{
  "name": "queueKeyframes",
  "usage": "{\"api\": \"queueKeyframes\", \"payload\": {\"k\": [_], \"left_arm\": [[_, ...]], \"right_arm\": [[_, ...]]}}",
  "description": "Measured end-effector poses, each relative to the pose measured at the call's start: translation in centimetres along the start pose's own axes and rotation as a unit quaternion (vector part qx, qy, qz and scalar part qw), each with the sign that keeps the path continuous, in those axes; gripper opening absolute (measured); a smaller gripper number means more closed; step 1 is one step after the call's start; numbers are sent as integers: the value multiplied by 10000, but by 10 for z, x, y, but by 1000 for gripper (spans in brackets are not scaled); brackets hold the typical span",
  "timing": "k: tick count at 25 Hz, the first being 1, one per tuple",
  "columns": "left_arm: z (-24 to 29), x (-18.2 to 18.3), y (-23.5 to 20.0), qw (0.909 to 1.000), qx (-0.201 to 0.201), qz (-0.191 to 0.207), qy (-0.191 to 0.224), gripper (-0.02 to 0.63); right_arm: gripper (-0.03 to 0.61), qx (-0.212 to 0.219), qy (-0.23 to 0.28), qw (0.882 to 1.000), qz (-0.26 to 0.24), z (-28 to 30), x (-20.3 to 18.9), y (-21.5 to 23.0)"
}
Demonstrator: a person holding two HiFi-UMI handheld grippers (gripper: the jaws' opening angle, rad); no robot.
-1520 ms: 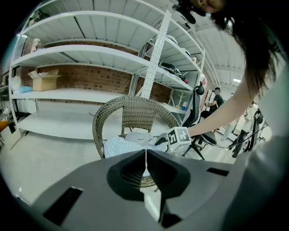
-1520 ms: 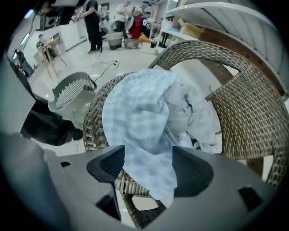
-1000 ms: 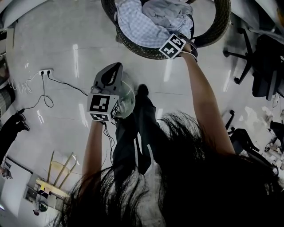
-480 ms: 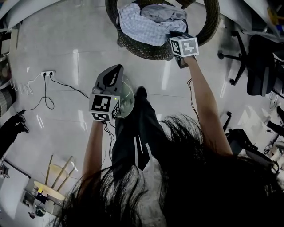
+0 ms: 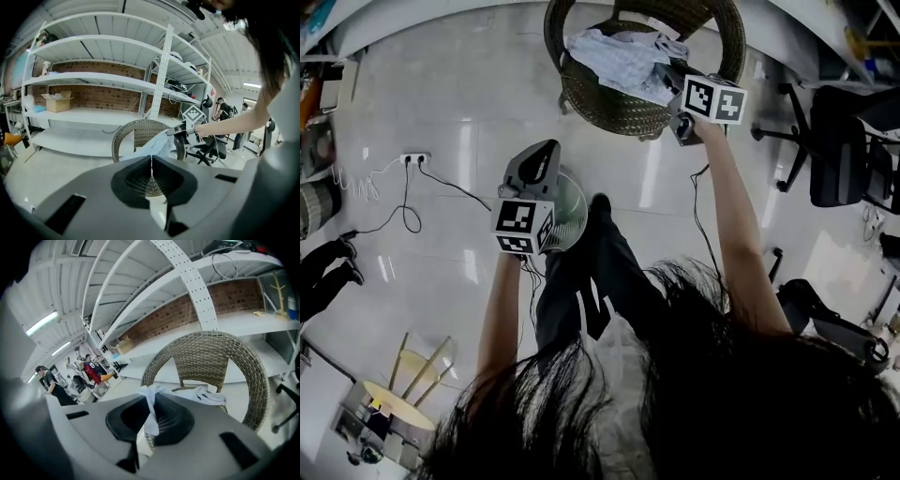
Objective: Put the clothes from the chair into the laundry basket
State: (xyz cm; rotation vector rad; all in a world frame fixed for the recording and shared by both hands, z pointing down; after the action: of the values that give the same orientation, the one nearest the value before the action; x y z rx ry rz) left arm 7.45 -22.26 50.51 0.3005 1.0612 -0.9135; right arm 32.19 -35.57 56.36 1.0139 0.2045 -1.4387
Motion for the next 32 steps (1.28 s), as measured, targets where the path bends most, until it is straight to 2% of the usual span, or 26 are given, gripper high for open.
{"api": "queueKeyframes", "payload": {"k": [8,15,23,32], "left_arm": [[-44,32,0,9995,139,5,283,20],[-84,46,0,9990,177,14,421,20],[-137,58,-2,9979,129,100,622,20],[-206,60,-17,9957,210,205,877,20]], "right_arm": [[34,412,579,9969,337,-52,49,-58],[32,890,1080,9893,413,-95,92,-120],[32,1326,1621,9777,151,-150,143,-205],[32,1804,2049,9618,-201,-214,165,-309]]}}
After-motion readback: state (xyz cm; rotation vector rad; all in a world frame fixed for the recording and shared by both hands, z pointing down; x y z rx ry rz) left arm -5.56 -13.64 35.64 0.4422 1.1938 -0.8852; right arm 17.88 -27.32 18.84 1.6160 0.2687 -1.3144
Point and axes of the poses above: the fingertips, and each gripper's own axes: z forward along the fingers, y to its right, x out of its top, the point moved 1 cm from there along -z, backward along the fingers
